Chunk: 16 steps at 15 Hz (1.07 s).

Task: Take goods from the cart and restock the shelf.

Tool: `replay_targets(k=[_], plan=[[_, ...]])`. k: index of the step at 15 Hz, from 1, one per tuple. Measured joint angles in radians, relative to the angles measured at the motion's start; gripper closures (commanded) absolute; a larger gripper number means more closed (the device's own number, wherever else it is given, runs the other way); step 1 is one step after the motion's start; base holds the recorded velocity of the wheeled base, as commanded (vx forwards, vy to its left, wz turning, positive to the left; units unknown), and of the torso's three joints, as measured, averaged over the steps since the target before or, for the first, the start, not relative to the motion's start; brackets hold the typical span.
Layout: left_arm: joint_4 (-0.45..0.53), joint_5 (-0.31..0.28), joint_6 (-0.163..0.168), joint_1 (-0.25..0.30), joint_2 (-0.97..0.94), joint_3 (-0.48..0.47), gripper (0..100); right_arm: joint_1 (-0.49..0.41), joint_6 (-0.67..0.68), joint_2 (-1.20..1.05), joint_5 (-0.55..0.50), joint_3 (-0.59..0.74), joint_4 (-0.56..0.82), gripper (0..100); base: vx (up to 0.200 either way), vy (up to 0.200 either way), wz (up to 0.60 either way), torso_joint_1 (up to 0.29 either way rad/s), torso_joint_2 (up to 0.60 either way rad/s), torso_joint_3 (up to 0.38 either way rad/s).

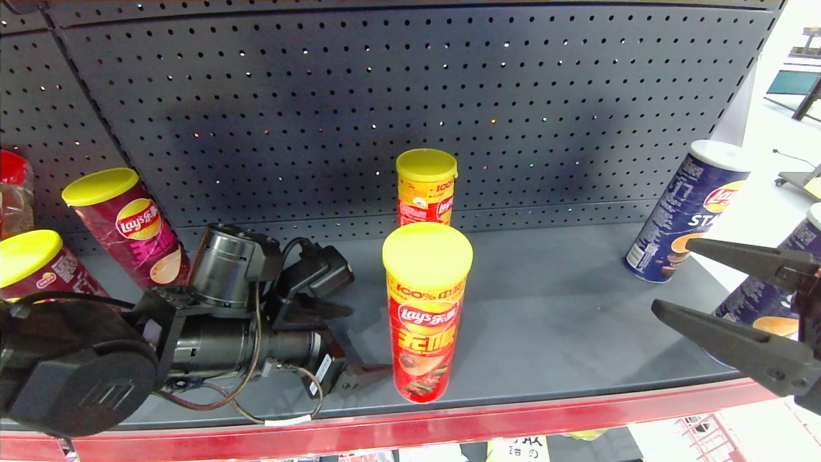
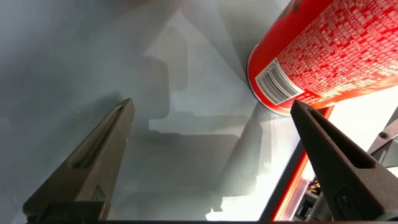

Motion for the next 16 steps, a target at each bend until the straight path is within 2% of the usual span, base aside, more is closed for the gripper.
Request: replay_targets(k=[7, 10, 14, 16], plan=[[0.000, 0.011, -0.002, -0.007, -0.019, 0.016, 0, 0.000, 0.000, -0.004, 0.000, 0.013, 0.000, 0, 0.000, 0.000, 0.00, 0.000, 0.00, 0.000], [0.004, 0.014, -0.023, -0.002, -0.104, 0.055, 0, -0.001, -0.001, -0.032, -0.017, 0.059, 0.003, 0, 0.000, 0.000, 0.00, 0.000, 0.00, 0.000], [0.015, 0.015, -0.042, -0.012, -0.337, 0.226, 0, -0.003, -0.009, -0.146, -0.045, 0.182, 0.024, 0, 0.000, 0.000, 0.00, 0.000, 0.00, 0.000], [0.057, 0.030, -0.048, -0.018, -0.509, 0.320, 0, -0.017, -0.009, -0.241, -0.094, 0.225, 0.120, 0, 0.000, 0.000, 0.00, 0.000, 0.00, 0.000]])
